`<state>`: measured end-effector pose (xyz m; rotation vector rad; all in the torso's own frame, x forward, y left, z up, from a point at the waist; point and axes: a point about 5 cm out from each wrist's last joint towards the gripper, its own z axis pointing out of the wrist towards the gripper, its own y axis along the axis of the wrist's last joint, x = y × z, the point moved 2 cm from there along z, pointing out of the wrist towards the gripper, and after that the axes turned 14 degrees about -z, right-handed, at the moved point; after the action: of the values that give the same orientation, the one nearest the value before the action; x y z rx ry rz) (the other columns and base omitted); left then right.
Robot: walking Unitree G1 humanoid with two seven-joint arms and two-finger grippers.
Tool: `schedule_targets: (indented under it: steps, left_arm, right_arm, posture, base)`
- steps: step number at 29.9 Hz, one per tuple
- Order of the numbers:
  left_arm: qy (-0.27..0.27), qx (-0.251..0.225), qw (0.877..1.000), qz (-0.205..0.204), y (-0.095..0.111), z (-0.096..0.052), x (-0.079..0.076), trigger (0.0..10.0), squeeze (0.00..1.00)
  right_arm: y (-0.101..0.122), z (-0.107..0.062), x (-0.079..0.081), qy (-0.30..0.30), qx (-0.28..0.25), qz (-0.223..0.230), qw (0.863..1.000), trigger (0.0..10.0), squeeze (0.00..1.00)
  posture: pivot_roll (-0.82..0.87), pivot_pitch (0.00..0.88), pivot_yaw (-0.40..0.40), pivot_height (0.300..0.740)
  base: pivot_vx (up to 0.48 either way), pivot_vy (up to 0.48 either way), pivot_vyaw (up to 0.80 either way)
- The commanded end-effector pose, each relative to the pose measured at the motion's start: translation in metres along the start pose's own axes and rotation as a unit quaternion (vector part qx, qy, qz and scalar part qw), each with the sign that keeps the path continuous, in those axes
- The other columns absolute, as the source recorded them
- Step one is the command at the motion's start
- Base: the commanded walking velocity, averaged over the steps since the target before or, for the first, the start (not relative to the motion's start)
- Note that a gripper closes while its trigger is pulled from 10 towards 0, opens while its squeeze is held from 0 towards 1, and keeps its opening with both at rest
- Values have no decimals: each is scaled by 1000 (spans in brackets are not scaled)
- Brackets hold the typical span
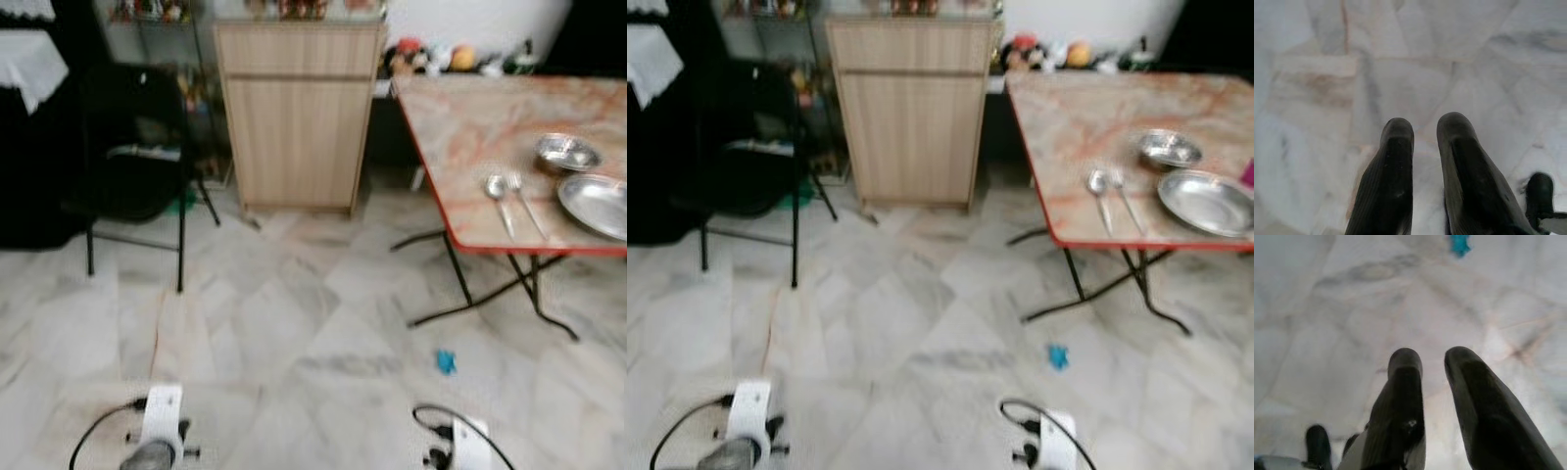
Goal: Setting the table
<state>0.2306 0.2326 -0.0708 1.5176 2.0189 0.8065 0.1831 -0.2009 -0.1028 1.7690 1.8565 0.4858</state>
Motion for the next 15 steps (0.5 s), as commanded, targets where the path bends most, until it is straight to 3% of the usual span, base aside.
schedule_targets:
  steps: [1,3,15]
  left_arm:
    - [12,12,1000,9,-8,-2,9,10000,0]
    - [12,13,1000,13,-8,-2,8,10000,0]
    - [12,13,1000,9,-9,-2,6,10000,0]
  right_arm:
    - [5,1,5,6,-9,6,1000,10000,0]
    - [5,1,5,6,-9,5,1000,10000,0]
    - [6,1,3,3,-11,7,1000,10000,0]
  posture:
    - [160,0,-18,740]
    - [159,0,-18,740]
    - [159,0,-26,740]
  base:
    - [0,0,0]
    - [0,0,0]
    - [0,-291,0]
